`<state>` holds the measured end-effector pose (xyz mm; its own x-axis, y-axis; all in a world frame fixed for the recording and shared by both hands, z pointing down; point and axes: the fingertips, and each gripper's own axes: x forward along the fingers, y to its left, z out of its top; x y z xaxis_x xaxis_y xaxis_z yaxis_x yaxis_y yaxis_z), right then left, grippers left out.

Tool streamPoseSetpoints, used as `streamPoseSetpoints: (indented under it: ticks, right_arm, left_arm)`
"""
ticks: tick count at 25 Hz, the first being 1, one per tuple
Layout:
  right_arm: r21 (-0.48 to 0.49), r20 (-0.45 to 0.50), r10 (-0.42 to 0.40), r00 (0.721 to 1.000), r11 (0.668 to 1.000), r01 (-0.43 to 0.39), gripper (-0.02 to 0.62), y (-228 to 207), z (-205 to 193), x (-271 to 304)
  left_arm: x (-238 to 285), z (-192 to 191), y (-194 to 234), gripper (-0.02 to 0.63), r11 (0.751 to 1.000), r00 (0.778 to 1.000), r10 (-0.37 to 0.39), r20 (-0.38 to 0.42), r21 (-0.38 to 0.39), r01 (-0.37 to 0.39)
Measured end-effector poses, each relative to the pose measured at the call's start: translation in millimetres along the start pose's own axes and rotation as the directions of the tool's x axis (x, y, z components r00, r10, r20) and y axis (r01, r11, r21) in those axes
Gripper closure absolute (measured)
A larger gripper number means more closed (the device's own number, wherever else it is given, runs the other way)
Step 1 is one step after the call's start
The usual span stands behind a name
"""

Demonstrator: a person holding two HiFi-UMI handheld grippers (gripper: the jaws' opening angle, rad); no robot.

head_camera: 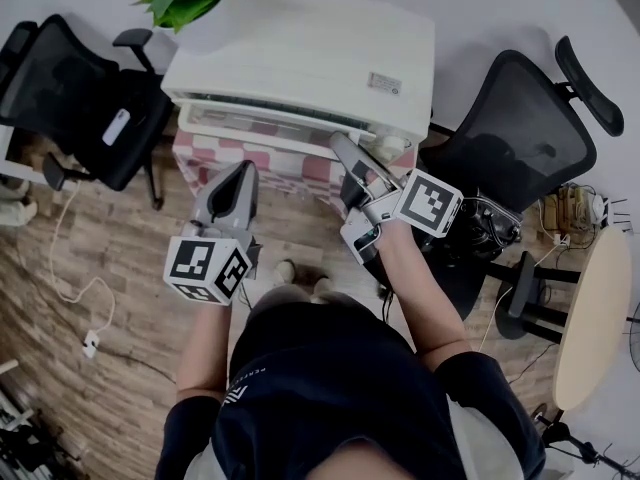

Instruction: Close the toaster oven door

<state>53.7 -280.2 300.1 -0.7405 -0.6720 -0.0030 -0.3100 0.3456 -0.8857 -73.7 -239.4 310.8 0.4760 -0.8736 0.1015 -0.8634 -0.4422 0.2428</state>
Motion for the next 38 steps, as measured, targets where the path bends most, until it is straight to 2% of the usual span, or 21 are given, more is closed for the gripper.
streamPoseSetpoints:
  ticks: [6,9,13,18,22,25,30,34,38]
  right_arm:
    - [0.012,0.033,0.004,0.999,1.0,-0.004,0.43,-0.4,6.9,3.0]
    - [-0.018,0.041,0.007,0.999,1.0,-0.006,0.418,2.5,7.5,4.8]
    - [-0.062,0.056,-0.037,0.998,0.997,0.041,0.393,0.4,8.0,3.4]
    - [-0.075,0.081,-0.081,0.993,0.993,0.087,0.394,-4.1,8.7,-6.1]
    - [-0.146,0.084,-0.096,0.992,0.983,0.107,0.399,-4.5,8.6,-18.1]
    - [-0.157,0.085,-0.113,0.99,0.98,0.125,0.403,-7.5,4.3,-27.2]
    - [-0.188,0.078,-0.115,0.99,0.974,0.128,0.416,-6.3,-2.0,-38.3]
    - [-0.266,0.07,-0.138,0.988,0.952,0.152,0.434,-6.6,-8.6,-46.0]
    - [-0.393,0.062,-0.181,0.981,0.899,0.191,0.458,-5.5,-15.7,-51.5]
  left_arm:
    - [3.5,0.9,0.8,0.589,1.0,1.0,-0.006,-0.004,0.0,0.006]
    - [4.1,2.1,2.3,0.59,1.0,1.0,-0.004,-0.005,-0.001,0.004]
    - [3.8,3.3,3.0,0.589,1.0,1.0,-0.005,-0.004,-0.003,0.005]
    - [3.0,3.8,2.7,0.589,1.0,1.0,-0.007,-0.003,-0.003,0.007]
    - [-0.2,4.8,0.4,0.591,1.0,1.0,-0.008,0.001,-0.014,0.008]
    - [-2.4,5.2,-2.4,0.591,1.0,1.0,-0.009,0.003,-0.017,0.009]
    - [-5.9,5.3,-8.8,0.591,1.0,1.0,-0.007,0.004,-0.016,0.007]
    - [-10.8,4.5,-14.0,0.589,1.0,1.0,-0.002,0.001,-0.015,0.002]
    - [-16.9,5.2,-15.8,0.589,1.0,1.0,0.009,0.001,-0.019,-0.009]
